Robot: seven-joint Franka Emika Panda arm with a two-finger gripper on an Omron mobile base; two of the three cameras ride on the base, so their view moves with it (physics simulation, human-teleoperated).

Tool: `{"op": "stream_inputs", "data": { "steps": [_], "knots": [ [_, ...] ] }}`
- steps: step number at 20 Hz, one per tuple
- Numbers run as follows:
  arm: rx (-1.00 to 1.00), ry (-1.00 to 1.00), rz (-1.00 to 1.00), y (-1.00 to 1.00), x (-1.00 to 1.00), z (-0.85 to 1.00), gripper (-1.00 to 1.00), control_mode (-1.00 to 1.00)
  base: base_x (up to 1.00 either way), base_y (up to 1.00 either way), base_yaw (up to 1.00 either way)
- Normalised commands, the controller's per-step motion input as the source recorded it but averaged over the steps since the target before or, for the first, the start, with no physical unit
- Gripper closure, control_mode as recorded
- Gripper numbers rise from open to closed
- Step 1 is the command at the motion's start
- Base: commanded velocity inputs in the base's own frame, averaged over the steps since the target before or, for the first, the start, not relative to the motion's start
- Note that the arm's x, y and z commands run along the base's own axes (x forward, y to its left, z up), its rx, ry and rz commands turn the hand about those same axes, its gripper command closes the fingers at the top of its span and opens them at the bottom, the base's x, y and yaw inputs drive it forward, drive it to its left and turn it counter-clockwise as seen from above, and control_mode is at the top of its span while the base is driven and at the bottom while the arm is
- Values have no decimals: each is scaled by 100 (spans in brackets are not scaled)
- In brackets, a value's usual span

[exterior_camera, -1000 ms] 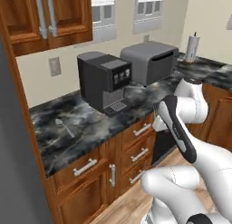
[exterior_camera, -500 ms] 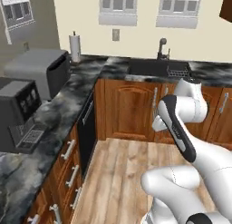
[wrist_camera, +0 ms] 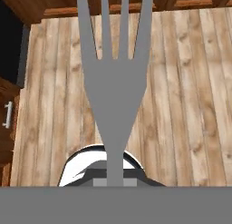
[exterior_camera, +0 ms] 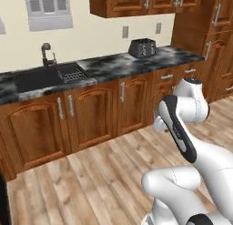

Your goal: Take the fork and place it on the left side of the plate. Then take the spoon and place it on the right side of the plate. Make sure they're directly next to the plate.

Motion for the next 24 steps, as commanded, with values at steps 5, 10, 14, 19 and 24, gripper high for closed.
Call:
{"op": "stream_inputs", "data": {
  "steps": [5, 10, 14, 19, 24],
  "knots": [
    [0, 0, 0, 0, 0, 0, 100, 100, 0, 0, -100],
    [0, 0, 0, 0, 0, 0, 100, 100, 0, 0, -100],
    [0, 0, 0, 0, 0, 0, 100, 100, 0, 0, -100],
    [0, 0, 0, 0, 0, 0, 100, 100, 0, 0, -98],
    [0, 0, 0, 0, 0, 0, 100, 100, 39, -4, -68]
  ]
}}
